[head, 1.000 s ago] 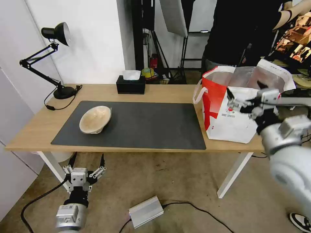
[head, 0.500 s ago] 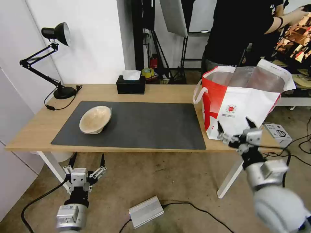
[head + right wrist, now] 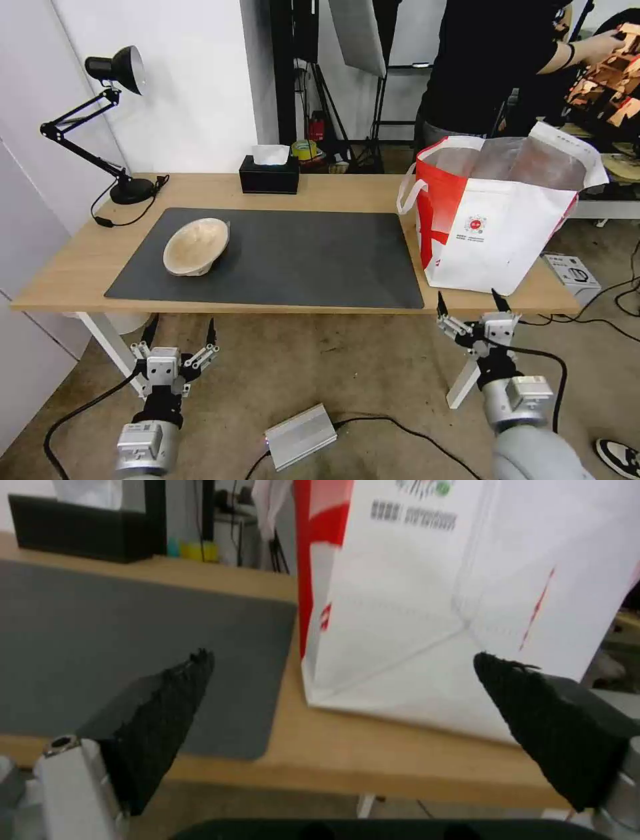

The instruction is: Pick up the trash from the table and place it into the takeout bag.

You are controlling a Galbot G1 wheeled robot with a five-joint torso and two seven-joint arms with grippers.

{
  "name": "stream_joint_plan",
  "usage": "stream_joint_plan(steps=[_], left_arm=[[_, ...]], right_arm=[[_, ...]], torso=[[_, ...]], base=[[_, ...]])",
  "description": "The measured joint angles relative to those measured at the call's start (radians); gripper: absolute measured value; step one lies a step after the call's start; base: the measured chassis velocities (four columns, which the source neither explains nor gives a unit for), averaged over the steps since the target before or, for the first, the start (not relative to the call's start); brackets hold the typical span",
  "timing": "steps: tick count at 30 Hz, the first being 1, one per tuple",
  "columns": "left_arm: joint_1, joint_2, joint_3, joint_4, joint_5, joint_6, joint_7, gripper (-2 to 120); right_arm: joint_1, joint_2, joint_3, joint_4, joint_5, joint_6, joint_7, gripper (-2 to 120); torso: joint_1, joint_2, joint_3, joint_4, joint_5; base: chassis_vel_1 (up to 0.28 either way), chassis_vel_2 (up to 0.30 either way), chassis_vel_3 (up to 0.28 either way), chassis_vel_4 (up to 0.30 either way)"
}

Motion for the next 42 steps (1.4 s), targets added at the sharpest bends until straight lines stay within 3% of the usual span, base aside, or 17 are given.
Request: stream_joint_plan(steps=[13, 42], left_arm=[[-0.001, 0.0, -0.001, 0.003, 0.0, 0.0, 0.0, 100], [0.001, 0.004, -0.006, -0.012, 0.0, 0.003, 0.0, 100]], right_arm=[[-0.002, 0.018, -0.052, -0.048, -0.032, 0.022, 0.0, 100], [-0.015, 0.031, -0.046, -0.068, -0.033, 0.046, 0.028, 100]], torso=[[0.0, 0.0, 0.0, 0.0, 0.0], [0.0, 0.0, 0.0, 0.0, 0.0]], base=[[0.0, 0.0, 0.0, 0.0], [0.0, 0.0, 0.0, 0.0]])
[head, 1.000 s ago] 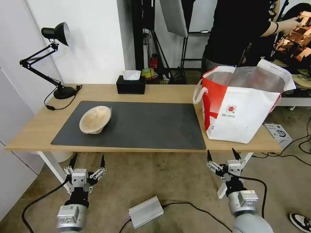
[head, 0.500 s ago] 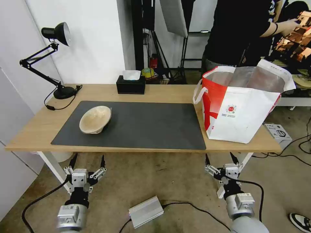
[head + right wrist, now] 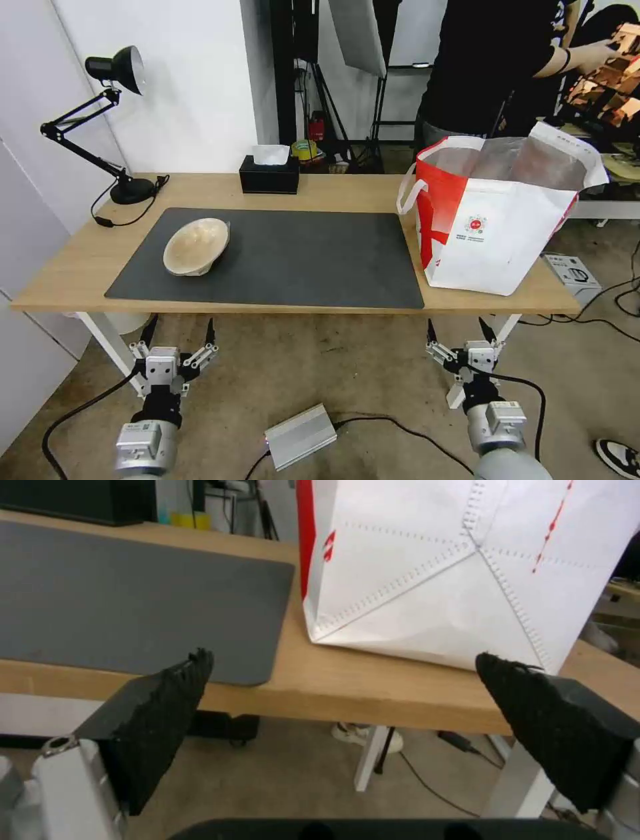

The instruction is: Pick up the trash from the table and place it into the takeout bag.

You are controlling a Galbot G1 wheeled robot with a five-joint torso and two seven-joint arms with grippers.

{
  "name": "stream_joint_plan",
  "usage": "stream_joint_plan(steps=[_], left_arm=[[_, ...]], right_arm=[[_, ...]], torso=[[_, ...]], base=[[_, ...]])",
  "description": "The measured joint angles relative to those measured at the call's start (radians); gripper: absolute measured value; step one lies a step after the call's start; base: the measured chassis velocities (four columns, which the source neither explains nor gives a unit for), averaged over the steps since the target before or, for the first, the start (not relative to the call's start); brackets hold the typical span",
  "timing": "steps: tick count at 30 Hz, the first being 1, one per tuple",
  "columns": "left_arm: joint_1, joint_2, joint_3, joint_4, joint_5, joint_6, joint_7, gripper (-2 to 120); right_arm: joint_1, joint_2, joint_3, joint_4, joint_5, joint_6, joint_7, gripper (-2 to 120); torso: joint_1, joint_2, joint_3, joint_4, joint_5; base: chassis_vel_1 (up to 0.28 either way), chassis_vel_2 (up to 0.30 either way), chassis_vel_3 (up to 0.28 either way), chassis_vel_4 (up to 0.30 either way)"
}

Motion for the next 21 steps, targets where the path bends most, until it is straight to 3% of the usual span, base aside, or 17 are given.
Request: stream_joint_plan(steps=[14, 21], left_arm=[[0.0, 0.017, -0.013, -0.057, 0.001, -0.001, 0.002, 100], [0.0, 0.057, -0.027, -0.096, 0.003, 0.002, 0.006, 100]], right_arm=[[0.0, 0.009, 0.001, 0.008, 0.004, 0.0, 0.007, 100], [0.011, 0.01, -0.001, 0.01, 0.004, -0.001, 0.008, 100]], torso=[[0.0, 0.0, 0.0, 0.0, 0.0], [0.0, 0.0, 0.0, 0.0, 0.0]], base=[[0.0, 0.0, 0.0, 0.0], [0.0, 0.0, 0.0, 0.0]])
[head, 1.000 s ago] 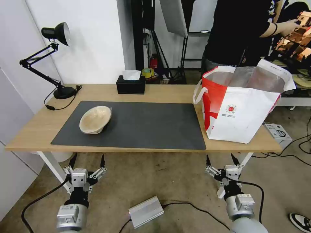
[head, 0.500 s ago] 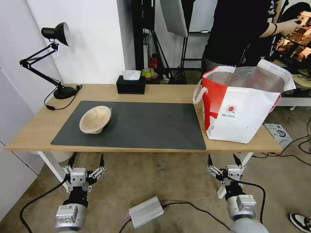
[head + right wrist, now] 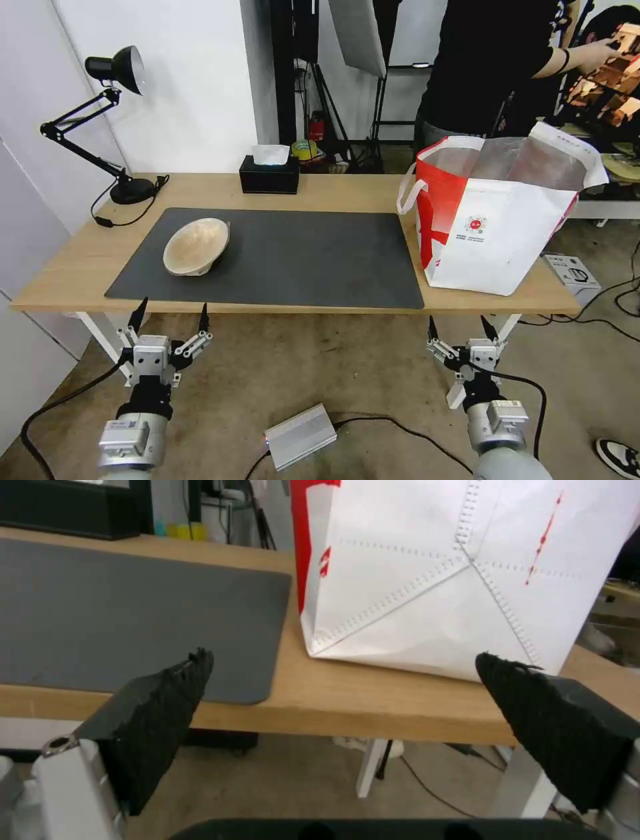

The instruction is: Pick up the trash from the table and place it into the takeout bag.

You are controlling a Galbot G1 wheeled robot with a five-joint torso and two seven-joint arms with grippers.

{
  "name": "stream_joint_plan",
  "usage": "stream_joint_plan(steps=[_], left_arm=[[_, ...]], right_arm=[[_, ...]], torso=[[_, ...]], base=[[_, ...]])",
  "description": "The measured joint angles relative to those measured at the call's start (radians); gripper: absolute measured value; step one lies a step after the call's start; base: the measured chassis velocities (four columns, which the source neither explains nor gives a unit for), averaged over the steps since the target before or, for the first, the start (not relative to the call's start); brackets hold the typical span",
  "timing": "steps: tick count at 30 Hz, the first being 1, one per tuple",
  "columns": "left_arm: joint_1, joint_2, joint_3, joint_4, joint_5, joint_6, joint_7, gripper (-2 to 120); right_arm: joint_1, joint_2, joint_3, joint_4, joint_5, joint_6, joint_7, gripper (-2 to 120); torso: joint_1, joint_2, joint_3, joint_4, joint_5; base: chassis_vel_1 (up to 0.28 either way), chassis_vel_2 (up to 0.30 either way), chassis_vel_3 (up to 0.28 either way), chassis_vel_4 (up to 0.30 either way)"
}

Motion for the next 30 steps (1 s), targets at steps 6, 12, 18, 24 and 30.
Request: stream_joint_plan(steps=[6, 12, 18, 24, 30], left_arm=[[-0.032, 0.07, -0.019, 0.0, -0.001, 0.005, 0.007, 100], [-0.081, 0.158, -0.027, 0.036, -0.006, 0.006, 0.026, 100], [-0.135, 0.28, -0.021, 0.104, -0.03, 0.003, 0.041, 100], [-0.169, 0.376, -0.014, 0.16, -0.062, 0.0, 0.067, 100], [-0.205, 0.47, -0.006, 0.221, -0.08, -0.001, 0.088, 100]], right_arm=[[0.02, -0.001, -0.018, 0.001, 0.0, -0.007, -0.001, 100], [0.035, 0.0, -0.029, 0.001, 0.0, -0.022, -0.002, 100], [0.042, 0.006, -0.033, 0.002, 0.0, -0.034, -0.003, 100], [0.06, 0.014, -0.046, -0.002, -0.001, -0.048, -0.004, 100], [0.067, 0.018, -0.049, -0.005, -0.002, -0.055, -0.005, 100]], torso=[[0.0, 0.0, 0.0, 0.0001, 0.0], [0.0, 0.0, 0.0, -0.0001, -0.0001], [0.0, 0.0, 0.0, -0.0001, -0.0002], [0.0, 0.0, 0.0, 0.0001, -0.0002], [0.0, 0.0, 0.0, 0.0, -0.0002]], base=[[0.0, 0.0, 0.0, 0.0], [0.0, 0.0, 0.0, 0.0], [0.0, 0.0, 0.0, 0.0], [0.0, 0.0, 0.0, 0.0], [0.0, 0.0, 0.0, 0.0]])
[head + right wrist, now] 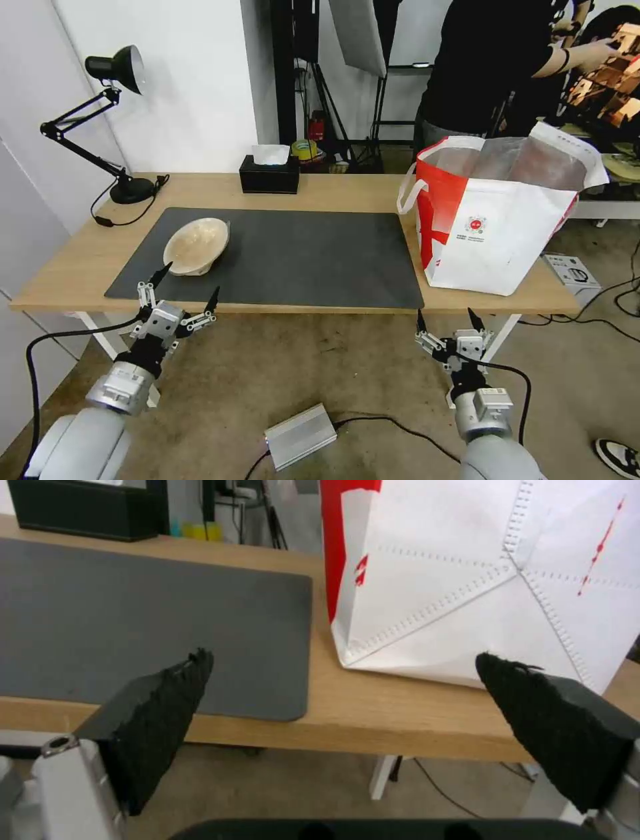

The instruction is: Pick up the trash from the table and place it into the takeout bag.

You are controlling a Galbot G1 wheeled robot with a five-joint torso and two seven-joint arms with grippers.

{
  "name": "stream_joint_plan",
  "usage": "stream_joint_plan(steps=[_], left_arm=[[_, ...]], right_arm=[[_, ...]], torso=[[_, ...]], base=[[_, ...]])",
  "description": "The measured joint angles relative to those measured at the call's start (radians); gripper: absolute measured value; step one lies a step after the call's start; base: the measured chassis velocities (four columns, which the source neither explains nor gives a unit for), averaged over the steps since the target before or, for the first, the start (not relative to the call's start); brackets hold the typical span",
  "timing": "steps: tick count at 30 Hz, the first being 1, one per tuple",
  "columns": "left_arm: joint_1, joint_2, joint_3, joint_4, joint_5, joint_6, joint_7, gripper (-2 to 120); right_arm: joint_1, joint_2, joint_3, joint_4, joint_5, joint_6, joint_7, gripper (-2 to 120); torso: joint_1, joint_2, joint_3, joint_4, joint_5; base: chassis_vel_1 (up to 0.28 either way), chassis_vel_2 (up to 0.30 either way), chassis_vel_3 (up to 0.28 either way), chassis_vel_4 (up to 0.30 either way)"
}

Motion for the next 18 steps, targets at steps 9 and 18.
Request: stream_joint_plan(steps=[9, 18], left_arm=[[-0.048, 0.064, 0.006, 0.06, -0.009, 0.002, 0.007, 100], [-0.111, 0.121, 0.034, 0.126, -0.013, 0.004, 0.01, 100]], right_arm=[[0.004, 0.002, -0.001, -0.003, -0.001, -0.002, -0.001, 100], [0.009, 0.005, -0.004, -0.005, -0.003, -0.005, -0.001, 100]], torso=[[0.0, 0.0, 0.0, 0.0, 0.0], [0.0, 0.0, 0.0, 0.0, 0.0001]], base=[[0.0, 0.0, 0.0, 0.0], [0.0, 0.0, 0.0, 0.0]])
